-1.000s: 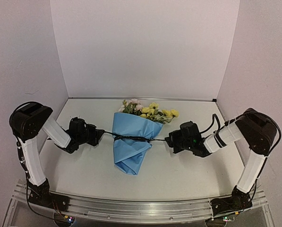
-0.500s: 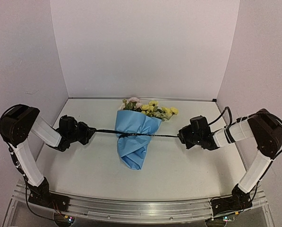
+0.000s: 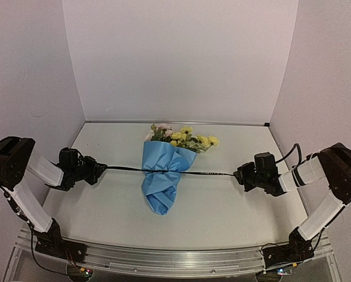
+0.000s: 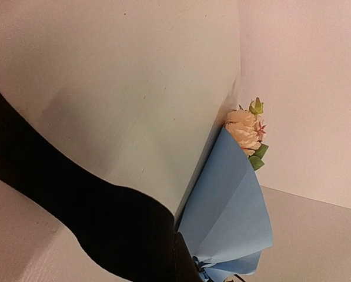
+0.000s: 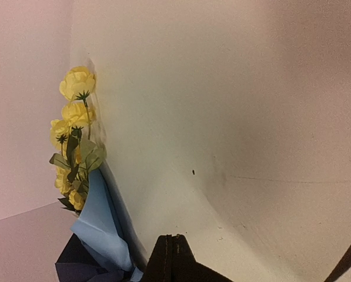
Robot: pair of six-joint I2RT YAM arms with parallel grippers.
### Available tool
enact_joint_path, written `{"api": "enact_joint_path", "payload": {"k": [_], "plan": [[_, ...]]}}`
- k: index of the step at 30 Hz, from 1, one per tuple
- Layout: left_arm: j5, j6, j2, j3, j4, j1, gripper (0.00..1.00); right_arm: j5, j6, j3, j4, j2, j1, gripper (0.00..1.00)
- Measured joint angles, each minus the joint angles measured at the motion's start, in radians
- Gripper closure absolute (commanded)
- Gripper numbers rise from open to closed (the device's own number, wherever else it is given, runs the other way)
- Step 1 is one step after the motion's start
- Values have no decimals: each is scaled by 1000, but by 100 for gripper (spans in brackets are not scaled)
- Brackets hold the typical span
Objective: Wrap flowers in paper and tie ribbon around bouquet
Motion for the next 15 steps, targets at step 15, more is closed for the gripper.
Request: {"api": "enact_joint_path", "payload": {"k": [15], "plan": [[99,69,-45,-9,-115,92,100,-186,17,-124,93,-90,-163,100]]}}
